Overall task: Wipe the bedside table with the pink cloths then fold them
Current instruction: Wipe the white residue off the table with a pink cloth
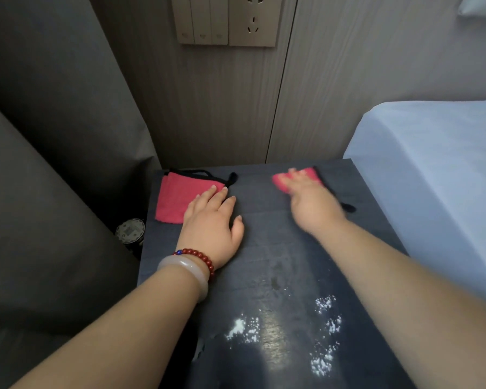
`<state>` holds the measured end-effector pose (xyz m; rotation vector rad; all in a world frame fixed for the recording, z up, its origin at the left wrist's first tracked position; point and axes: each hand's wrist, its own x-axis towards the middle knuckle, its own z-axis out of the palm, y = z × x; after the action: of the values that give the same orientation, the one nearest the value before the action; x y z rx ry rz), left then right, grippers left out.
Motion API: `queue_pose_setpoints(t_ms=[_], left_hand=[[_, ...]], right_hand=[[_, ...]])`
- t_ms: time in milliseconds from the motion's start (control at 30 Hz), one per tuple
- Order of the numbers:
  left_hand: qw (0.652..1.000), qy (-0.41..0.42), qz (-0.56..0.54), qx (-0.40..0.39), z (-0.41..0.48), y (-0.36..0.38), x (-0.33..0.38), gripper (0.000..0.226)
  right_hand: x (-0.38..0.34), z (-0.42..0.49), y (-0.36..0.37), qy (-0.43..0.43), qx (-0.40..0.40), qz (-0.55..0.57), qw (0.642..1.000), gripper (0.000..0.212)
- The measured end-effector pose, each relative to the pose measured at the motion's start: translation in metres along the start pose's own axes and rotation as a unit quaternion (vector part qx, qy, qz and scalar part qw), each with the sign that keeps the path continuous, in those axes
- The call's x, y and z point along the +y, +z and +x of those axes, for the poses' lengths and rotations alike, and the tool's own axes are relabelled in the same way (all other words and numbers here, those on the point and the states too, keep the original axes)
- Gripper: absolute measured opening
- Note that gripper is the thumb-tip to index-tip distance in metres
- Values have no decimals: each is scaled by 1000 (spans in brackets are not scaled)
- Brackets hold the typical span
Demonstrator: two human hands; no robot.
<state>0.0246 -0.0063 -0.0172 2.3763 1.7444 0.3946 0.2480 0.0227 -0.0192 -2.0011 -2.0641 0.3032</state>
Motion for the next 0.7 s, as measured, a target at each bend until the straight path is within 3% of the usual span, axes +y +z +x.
queue_pose_setpoints(t_ms=[67,100,233,267,400,467,567,700], left_hand=[[1000,0,6,-3,0,0,1,58],[1000,0,9,-4,1,0,1,54],[1000,3,6,-10,0,-1,-1,49],[1000,1,3,-10,0,-1,0,49],[1000,-3,1,-7,2,-1,0,48],[1000,-9,4,-13,2,-2,1,49],[1000,-11,4,-14,1,-2,2,49],[1000,-7,6,-8,2,-2,2,48]], right_hand=[[16,6,-15,141,8,-3,990,69],[4,6,-14,161,15,-11,987,69],[-60,-11,16,-41,-7,22,999,61],[-55,-12,16,-53,-5,34,998,61],[-13,-7,-5,102,25,43,994,65],[-31,-12,1,86,36,29,995,49],[-36,-18,13,22,19,6,1000,43],[-3,-15,-1,113,36,-18,993,45]])
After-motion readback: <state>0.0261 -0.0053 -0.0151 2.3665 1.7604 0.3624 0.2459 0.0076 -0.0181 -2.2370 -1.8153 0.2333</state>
